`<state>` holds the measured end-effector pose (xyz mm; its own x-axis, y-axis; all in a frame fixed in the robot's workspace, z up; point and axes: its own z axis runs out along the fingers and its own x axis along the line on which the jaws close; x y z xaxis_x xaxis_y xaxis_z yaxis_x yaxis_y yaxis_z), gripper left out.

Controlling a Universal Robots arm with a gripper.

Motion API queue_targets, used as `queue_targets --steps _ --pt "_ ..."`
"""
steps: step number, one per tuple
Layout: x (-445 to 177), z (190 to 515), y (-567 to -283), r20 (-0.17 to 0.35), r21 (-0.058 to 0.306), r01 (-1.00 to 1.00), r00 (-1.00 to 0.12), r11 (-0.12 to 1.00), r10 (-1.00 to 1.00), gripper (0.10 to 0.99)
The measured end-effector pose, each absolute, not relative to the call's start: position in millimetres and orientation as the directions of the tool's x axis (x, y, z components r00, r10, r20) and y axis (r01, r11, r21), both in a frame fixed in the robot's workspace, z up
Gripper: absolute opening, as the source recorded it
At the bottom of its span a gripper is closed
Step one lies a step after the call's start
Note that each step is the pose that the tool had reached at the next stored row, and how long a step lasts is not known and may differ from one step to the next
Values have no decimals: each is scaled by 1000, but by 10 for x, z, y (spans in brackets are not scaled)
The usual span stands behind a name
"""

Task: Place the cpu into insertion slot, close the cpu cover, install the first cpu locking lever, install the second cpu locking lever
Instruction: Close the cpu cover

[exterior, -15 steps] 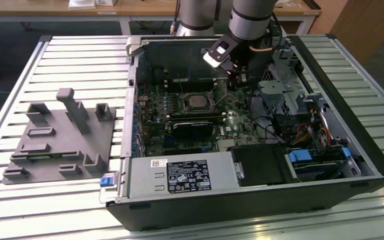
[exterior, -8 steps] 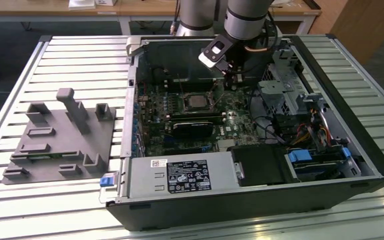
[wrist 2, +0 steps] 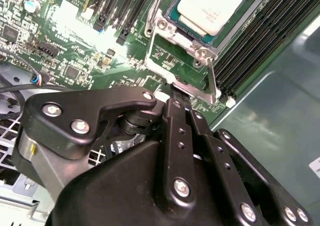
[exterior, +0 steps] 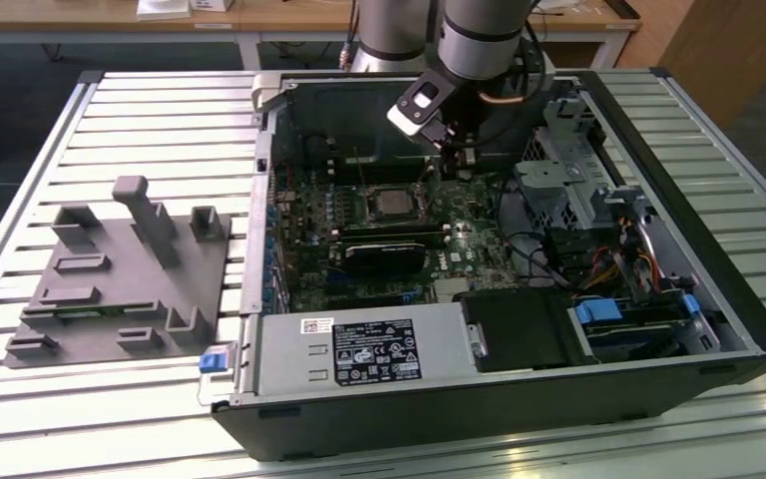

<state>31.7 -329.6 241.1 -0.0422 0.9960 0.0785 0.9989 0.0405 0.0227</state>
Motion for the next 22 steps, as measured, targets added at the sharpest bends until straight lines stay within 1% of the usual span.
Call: queue_targets --steps 16,22 --pt "97 2391 -3296 79 23 999 -42 41 996 122" --pt "54 2334 -3297 78 23 999 -42 41 996 122"
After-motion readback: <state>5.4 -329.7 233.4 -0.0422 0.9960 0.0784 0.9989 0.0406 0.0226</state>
